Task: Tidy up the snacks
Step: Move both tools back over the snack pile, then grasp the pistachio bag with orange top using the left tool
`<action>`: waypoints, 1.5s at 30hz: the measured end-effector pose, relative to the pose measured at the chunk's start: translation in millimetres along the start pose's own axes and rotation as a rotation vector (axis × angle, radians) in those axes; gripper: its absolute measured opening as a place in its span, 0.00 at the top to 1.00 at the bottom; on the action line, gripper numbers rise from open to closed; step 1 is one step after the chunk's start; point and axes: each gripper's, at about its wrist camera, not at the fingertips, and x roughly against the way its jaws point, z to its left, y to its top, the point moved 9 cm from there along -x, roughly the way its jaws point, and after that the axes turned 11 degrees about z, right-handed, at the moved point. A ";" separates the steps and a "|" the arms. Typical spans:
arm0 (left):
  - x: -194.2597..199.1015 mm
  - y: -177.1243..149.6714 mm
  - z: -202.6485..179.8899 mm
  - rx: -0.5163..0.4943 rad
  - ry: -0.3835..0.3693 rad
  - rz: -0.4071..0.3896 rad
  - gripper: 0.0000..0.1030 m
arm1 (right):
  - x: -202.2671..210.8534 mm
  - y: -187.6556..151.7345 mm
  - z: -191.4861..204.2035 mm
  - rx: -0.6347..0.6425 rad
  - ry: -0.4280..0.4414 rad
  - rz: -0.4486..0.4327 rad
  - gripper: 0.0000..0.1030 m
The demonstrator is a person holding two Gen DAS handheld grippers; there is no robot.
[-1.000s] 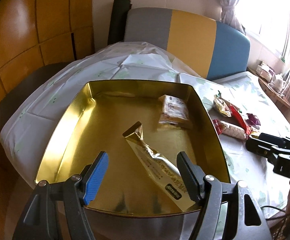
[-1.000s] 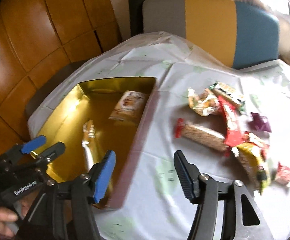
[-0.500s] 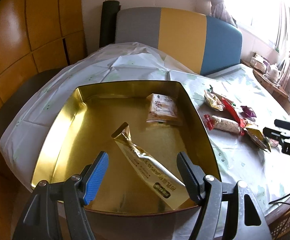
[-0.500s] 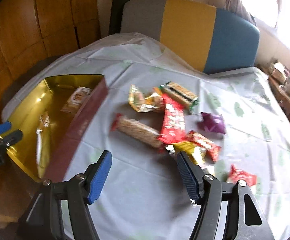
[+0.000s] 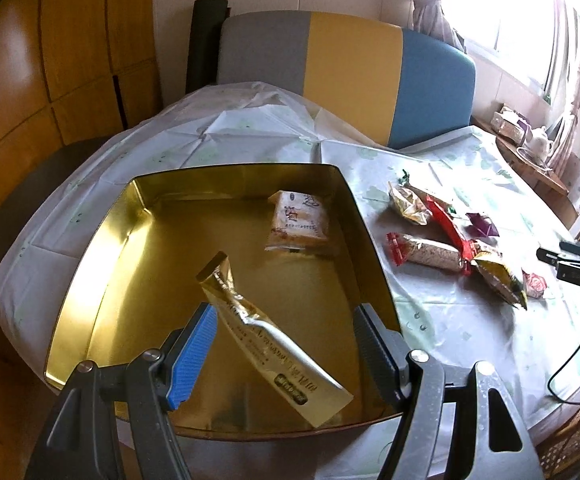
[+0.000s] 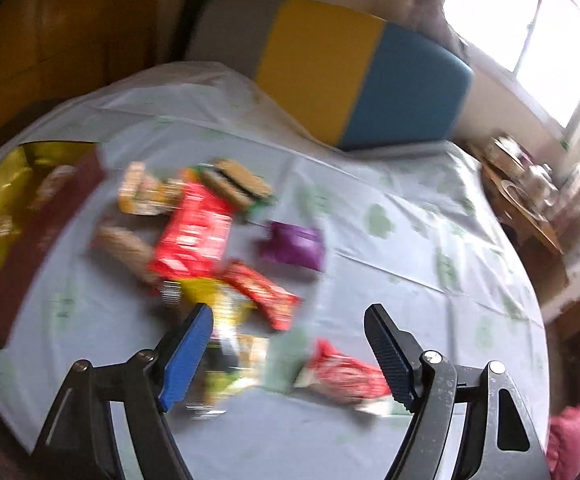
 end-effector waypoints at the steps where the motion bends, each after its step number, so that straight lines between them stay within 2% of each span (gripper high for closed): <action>1: -0.4 1.8 -3.3 -0.009 -0.002 0.004 0.30 | -7.5 -3.0 -13.1 -0.040 0.000 0.012 0.24; 4: -2.8 5.9 -16.2 -0.059 0.006 0.016 0.33 | -27.3 -13.0 -42.4 -0.177 0.007 0.090 0.24; 9: -7.9 19.2 -50.7 -0.175 -0.036 0.043 0.34 | -32.5 -16.8 -64.1 -0.306 0.051 0.124 0.23; 17: -27.6 71.0 -105.5 -0.367 -0.076 0.069 0.34 | -26.3 -16.1 -67.1 -0.342 0.077 0.100 0.20; 26: -70.3 111.0 -164.0 -0.626 -0.034 0.108 0.33 | -21.6 -12.5 -64.0 -0.345 0.110 0.087 0.18; 33: -126.6 118.1 -191.8 -0.813 0.016 0.212 0.30 | -18.1 -9.4 -62.7 -0.344 0.122 0.074 0.15; 35: -138.8 118.4 -195.0 -0.840 0.032 0.228 0.29 | -17.9 -8.6 -62.4 -0.343 0.128 0.073 0.15; 38: -154.4 118.7 -199.4 -0.859 0.033 0.250 0.20 | -17.7 -7.7 -62.2 -0.350 0.143 0.073 0.15; 45: -192.1 124.9 -196.7 -0.835 0.044 0.320 0.18 | -18.0 -5.6 -59.2 -0.345 0.156 0.077 0.13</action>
